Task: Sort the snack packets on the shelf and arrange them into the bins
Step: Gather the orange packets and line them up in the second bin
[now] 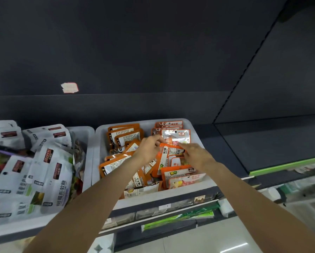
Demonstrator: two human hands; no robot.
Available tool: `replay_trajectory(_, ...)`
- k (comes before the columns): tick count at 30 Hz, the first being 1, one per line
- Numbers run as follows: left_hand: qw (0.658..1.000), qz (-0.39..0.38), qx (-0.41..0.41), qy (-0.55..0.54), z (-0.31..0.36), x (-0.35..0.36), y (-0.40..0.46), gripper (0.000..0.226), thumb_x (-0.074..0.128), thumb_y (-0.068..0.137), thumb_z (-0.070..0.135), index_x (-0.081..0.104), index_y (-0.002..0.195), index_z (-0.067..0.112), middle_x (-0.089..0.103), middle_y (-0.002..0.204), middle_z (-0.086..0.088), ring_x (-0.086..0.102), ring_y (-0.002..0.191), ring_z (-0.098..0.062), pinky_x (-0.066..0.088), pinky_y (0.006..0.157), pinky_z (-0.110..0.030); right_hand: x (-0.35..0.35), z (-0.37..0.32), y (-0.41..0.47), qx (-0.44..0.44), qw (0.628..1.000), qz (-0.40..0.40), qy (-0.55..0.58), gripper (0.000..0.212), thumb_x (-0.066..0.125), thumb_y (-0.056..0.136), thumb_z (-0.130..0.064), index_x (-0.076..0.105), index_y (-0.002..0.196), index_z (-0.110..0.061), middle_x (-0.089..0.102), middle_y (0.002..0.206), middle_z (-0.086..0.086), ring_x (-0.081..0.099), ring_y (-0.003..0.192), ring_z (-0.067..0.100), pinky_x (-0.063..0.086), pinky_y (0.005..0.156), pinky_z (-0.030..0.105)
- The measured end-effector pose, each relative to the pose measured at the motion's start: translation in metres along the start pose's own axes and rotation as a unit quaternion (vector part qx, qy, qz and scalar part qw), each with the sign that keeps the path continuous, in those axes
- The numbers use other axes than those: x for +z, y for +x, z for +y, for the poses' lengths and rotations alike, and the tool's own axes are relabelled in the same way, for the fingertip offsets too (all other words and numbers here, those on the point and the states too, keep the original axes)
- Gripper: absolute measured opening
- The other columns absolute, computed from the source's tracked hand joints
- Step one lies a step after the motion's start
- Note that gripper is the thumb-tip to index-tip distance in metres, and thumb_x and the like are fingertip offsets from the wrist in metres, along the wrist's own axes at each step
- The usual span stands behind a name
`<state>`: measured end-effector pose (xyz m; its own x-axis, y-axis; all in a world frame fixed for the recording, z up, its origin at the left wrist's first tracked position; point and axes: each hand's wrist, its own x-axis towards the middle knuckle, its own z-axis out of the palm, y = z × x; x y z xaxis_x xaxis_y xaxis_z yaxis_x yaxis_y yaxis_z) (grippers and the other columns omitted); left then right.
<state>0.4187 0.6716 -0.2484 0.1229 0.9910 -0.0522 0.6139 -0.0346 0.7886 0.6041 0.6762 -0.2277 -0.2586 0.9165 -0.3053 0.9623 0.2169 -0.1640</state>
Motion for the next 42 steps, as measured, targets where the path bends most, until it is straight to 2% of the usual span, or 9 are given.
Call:
replay_trajectory(3,0.999,0.032,0.007,-0.033,0.002,-0.003,0.001,0.025,0.053,0.093,0.002,0.062,0.113,0.015,0.062,0.107,-0.003,0.06,0.099,-0.015,0.052,0.08,-0.021,0.002,0.001,0.004,-0.006,0.998,0.0,0.061,0.038,0.038,0.1,-0.023,0.038,0.138,-0.029,0.057,0.123,0.001,0.061,0.098,0.016,0.055,0.084,0.035)
replay_trajectory(7,0.997,0.056,0.02,-0.056,0.012,-0.003,0.007,0.023,0.056,0.092,0.005,0.061,0.111,0.018,0.062,0.109,-0.001,0.059,0.101,-0.013,0.05,0.087,-0.025,-0.003,0.003,0.003,0.025,0.992,0.092,0.079,0.01,0.051,0.096,-0.027,0.056,0.098,-0.018,0.066,0.1,0.002,0.063,0.085,0.019,0.055,0.076,0.036)
replay_trajectory(14,0.992,0.115,-0.043,-0.036,0.022,-0.008,0.009,0.027,0.063,0.089,0.03,0.057,0.106,0.011,0.064,0.1,0.0,0.062,0.094,-0.014,0.052,0.079,-0.026,-0.005,0.004,-0.011,0.048,0.961,0.21,0.174,0.021,0.054,0.095,-0.021,0.046,0.075,-0.017,0.061,0.075,0.003,0.06,0.067,0.02,0.046,0.053,0.031)
replay_trajectory(17,0.993,0.042,-0.071,-0.089,0.03,-0.008,0.006,0.038,0.052,0.092,0.044,0.061,0.106,0.01,0.068,0.099,-0.003,0.067,0.086,-0.015,0.057,0.076,-0.03,-0.009,-0.002,-0.014,0.03,0.951,0.245,0.189,0.02,0.057,0.093,-0.019,0.048,0.075,-0.015,0.063,0.073,0.003,0.061,0.065,0.019,0.049,0.054,0.035)
replay_trajectory(20,0.975,-0.022,-0.11,-0.193,0.042,-0.007,0.006,0.044,0.047,0.092,0.052,0.063,0.103,0.013,0.068,0.103,-0.004,0.067,0.095,-0.019,0.059,0.078,-0.035,-0.009,-0.015,-0.02,-0.043,0.949,0.195,0.245,0.014,0.062,0.09,-0.016,0.058,0.077,-0.012,0.066,0.079,-0.002,0.064,0.071,0.013,0.052,0.063,0.026)
replay_trajectory(23,0.981,0.006,-0.102,-0.164,0.043,-0.005,0.009,0.032,0.058,0.091,0.039,0.065,0.108,0.012,0.069,0.107,-0.007,0.066,0.099,-0.022,0.055,0.087,-0.04,-0.01,-0.022,-0.023,-0.101,0.939,0.113,0.309,0.011,0.063,0.09,-0.023,0.069,0.091,-0.014,0.07,0.091,-0.006,0.065,0.084,0.005,0.051,0.078,0.019)
replay_trajectory(26,0.991,0.048,-0.091,-0.082,0.03,-0.003,0.009,0.026,0.059,0.092,0.017,0.064,0.116,0.009,0.066,0.116,-0.009,0.062,0.11,-0.025,0.051,0.094,-0.038,-0.006,-0.014,-0.023,-0.051,0.951,0.071,0.296,0.025,0.054,0.095,-0.029,0.06,0.118,-0.021,0.064,0.113,-0.005,0.06,0.102,0.009,0.048,0.085,0.02)
replay_trajectory(31,0.987,0.113,-0.102,-0.051,0.018,-0.005,0.013,0.024,0.061,0.091,0.018,0.063,0.113,0.008,0.065,0.116,-0.008,0.061,0.109,-0.025,0.049,0.09,-0.032,0.0,0.007,-0.026,0.028,0.978,-0.006,0.204,0.034,0.044,0.099,-0.031,0.047,0.132,-0.024,0.058,0.124,0.002,0.061,0.105,0.017,0.055,0.085,0.034)
replay_trajectory(42,0.998,0.04,-0.051,0.025,0.017,0.017,0.023,0.05,0.062,0.089,0.012,0.042,0.134,0.024,0.062,0.122,-0.007,0.064,0.107,-0.024,0.057,0.084,-0.038,-0.014,0.023,-0.034,0.027,0.999,0.01,0.032,0.025,0.053,0.094,-0.037,0.058,0.073,-0.024,0.068,0.085,0.0,0.064,0.078,0.016,0.046,0.059,0.025)
